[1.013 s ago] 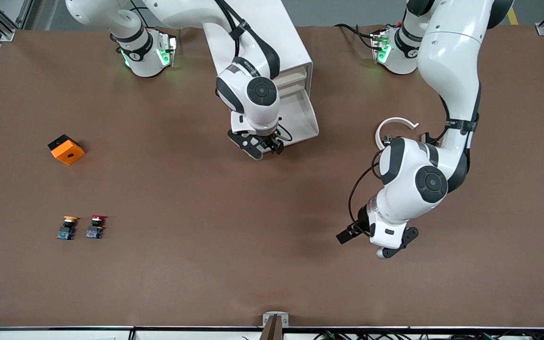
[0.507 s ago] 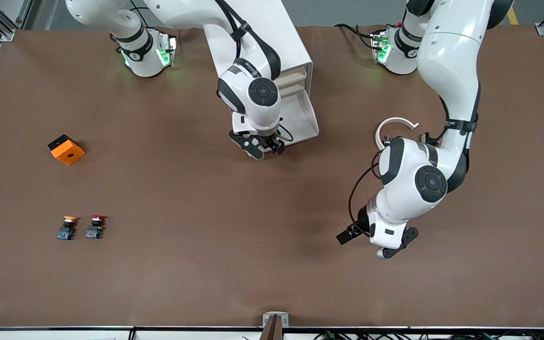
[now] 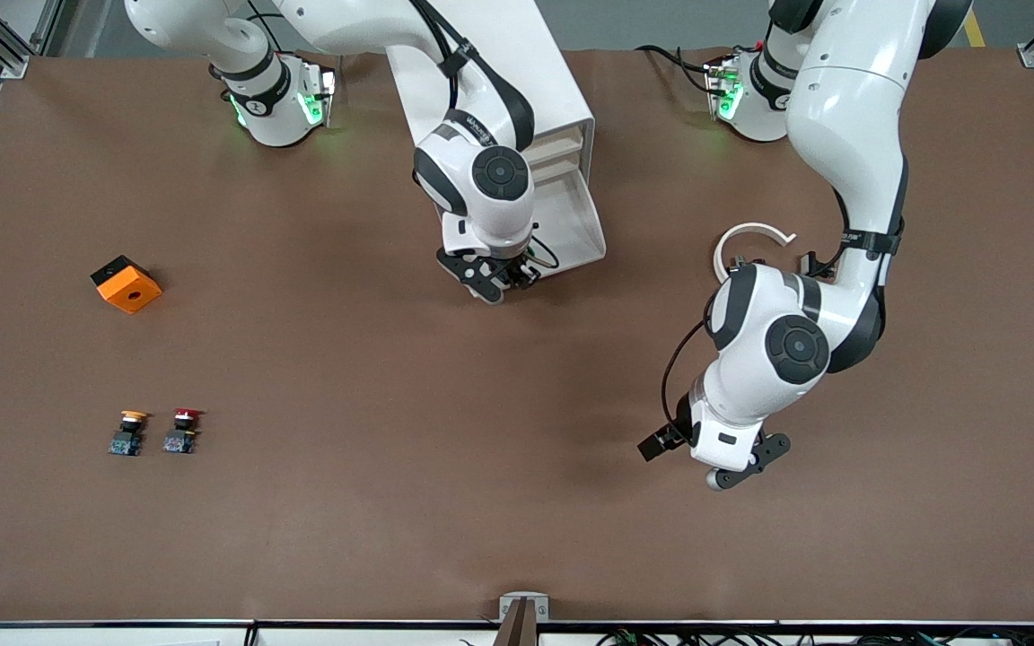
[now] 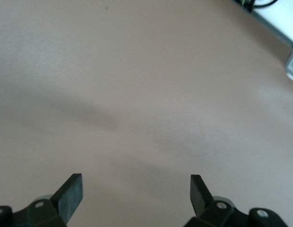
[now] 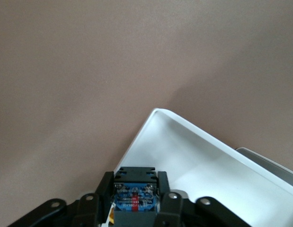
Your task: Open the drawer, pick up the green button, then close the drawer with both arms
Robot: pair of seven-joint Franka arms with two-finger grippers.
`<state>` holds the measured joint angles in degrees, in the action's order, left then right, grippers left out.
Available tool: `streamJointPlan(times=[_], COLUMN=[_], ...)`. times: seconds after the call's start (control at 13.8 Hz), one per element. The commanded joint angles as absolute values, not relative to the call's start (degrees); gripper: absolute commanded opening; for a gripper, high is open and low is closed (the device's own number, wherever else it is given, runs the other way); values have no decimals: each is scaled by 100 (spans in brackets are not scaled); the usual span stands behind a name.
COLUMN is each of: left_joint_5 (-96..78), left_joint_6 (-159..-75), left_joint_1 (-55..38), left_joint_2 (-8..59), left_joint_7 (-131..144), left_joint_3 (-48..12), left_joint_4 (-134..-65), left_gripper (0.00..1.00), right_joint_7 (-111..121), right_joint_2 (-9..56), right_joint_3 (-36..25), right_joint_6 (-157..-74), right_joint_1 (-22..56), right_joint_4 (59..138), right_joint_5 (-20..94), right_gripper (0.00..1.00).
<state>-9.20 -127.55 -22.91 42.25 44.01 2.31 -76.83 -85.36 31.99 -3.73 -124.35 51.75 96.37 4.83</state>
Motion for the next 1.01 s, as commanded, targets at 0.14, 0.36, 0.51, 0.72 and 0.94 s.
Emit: streamJointPlan(times=[0.14, 0.36, 0.51, 0.72, 0.94], left_joint_5=[-475, -483, -483, -492, -527], left_joint_6=[-12173, -12173, -12173, -12173, -12173], left_joint_1=[-2312, -2294, -2277, -2285, -2320], left_joint_2=[4184, 4210, 4227, 4254, 4254], left_joint_7=[4131, 4043, 3999, 3999, 4034], left_joint_3=[229, 229, 229, 229, 229], left_joint_4=[-7708, -7708, -7708, -7708, -7717], left_gripper=[100, 100, 100, 100, 100], right_joint_7=[-8543, -8543, -8534, -8027, -6835], right_joint_2=[3199, 3182, 3182, 3129, 2831], right_joint_3=[-439, -431, -431, -431, -457], right_joint_6=[-12375, -12157, -11666, -11032, -10855], right_joint_1=[5221, 5177, 5116, 4765, 4054], right_joint_4=[9510, 9274, 8870, 8403, 8349], right_joint_5=[527, 554, 711, 852, 861], right_gripper=[0, 0, 0, 0, 0])
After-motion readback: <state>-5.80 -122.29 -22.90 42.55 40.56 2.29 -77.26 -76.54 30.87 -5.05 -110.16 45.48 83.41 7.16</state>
